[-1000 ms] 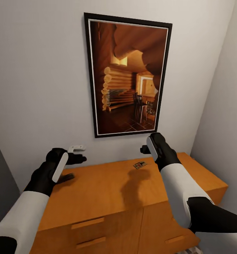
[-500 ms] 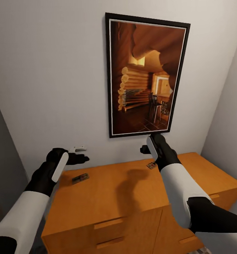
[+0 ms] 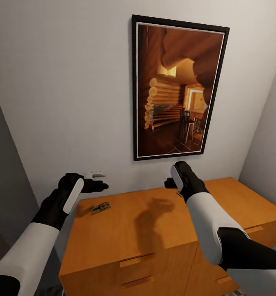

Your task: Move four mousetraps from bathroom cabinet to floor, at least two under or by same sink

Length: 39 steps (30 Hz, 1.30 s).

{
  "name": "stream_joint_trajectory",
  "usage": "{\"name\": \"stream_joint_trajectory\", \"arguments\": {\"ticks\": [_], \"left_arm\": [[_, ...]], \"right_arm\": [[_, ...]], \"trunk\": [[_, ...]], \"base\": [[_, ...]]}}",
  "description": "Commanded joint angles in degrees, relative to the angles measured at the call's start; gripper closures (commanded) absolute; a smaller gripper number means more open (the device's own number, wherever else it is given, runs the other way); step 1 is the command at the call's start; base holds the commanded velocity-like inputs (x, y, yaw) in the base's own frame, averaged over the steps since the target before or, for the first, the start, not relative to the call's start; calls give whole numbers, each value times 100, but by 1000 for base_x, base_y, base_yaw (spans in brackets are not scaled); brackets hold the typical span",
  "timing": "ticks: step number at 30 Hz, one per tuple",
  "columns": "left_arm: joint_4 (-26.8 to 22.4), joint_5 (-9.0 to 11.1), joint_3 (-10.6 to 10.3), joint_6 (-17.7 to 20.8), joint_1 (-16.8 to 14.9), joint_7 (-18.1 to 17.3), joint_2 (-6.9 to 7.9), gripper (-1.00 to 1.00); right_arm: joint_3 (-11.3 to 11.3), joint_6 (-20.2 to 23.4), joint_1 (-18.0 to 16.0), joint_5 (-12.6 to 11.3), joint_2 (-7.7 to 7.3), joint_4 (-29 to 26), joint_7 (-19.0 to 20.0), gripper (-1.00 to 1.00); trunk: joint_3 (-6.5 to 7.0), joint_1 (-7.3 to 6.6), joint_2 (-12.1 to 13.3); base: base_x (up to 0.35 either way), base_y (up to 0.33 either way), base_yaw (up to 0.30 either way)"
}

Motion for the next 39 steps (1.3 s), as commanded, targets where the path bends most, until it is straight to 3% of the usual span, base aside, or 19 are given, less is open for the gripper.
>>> {"name": "stream_joint_trajectory", "arguments": {"ticks": [1,6,14,39], "left_arm": [[-12,106,-51,17,-5,51,5,-100],[-38,290,-242,17,-5,49,2,-100],[-38,369,-529,17,-5,41,-21,-100],[-29,378,-582,4,-5,40,-73,-100]], "right_arm": [[-65,11,-5,-32,7,47,-150,-100],[-120,11,-5,-37,7,115,-461,-100],[-133,11,-5,-38,7,128,-558,-100],[-139,11,-5,-19,7,131,-604,-100]], "trunk": [[-8,1,-6],[-8,1,-6],[-8,1,-6],[-8,1,-6]], "base": [[0,9,0],[0,4,0],[30,-2,0],[56,-25,0]]}}
